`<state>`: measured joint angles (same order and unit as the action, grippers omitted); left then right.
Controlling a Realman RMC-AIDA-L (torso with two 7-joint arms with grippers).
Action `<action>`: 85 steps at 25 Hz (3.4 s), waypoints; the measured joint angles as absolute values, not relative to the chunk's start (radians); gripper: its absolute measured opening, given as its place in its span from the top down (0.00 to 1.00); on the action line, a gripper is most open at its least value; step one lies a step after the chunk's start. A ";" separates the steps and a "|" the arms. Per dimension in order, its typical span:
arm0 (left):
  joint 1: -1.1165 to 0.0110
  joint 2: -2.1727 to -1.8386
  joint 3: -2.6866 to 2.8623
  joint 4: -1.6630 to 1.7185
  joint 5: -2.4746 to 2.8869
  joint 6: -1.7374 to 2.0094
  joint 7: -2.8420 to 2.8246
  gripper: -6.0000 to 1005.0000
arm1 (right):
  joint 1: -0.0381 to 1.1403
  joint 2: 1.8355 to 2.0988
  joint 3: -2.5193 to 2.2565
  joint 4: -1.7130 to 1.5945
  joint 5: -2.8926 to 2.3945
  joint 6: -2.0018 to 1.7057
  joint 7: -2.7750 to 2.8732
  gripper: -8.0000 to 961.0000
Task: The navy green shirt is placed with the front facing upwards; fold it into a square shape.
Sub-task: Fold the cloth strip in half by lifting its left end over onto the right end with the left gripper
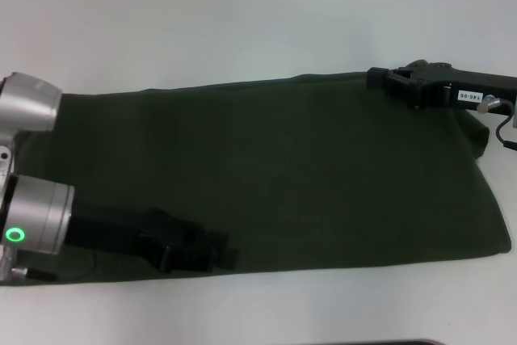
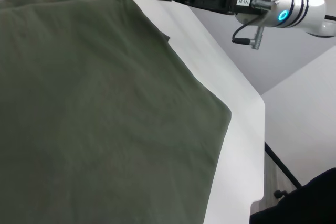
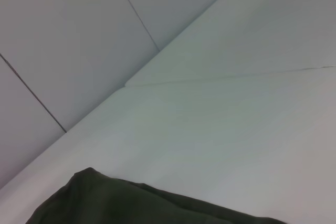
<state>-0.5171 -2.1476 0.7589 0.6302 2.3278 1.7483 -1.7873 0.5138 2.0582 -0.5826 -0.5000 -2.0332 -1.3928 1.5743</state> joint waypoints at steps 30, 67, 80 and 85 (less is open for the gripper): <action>-0.548 -2.153 0.846 0.576 2.364 1.686 -1.805 0.56 | 0.520 2.057 -0.591 -0.502 -2.034 -1.385 1.574 0.97; -0.556 -2.142 0.805 0.680 2.356 1.647 -1.845 0.56 | 0.523 2.057 -0.592 -0.502 -2.034 -1.365 1.572 0.97; -0.554 -2.144 0.806 0.667 2.395 1.569 -1.854 0.56 | 0.515 2.057 -0.591 -0.502 -2.034 -1.363 1.572 0.97; -0.554 -2.143 0.790 0.675 2.361 1.621 -1.840 0.56 | 0.521 2.057 -0.592 -0.502 -2.034 -1.360 1.572 0.97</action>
<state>-0.5538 -2.1427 0.7901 0.6755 2.3605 1.6210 -1.8404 0.5208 2.0567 -0.5922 -0.5016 -2.0340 -1.3598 1.5721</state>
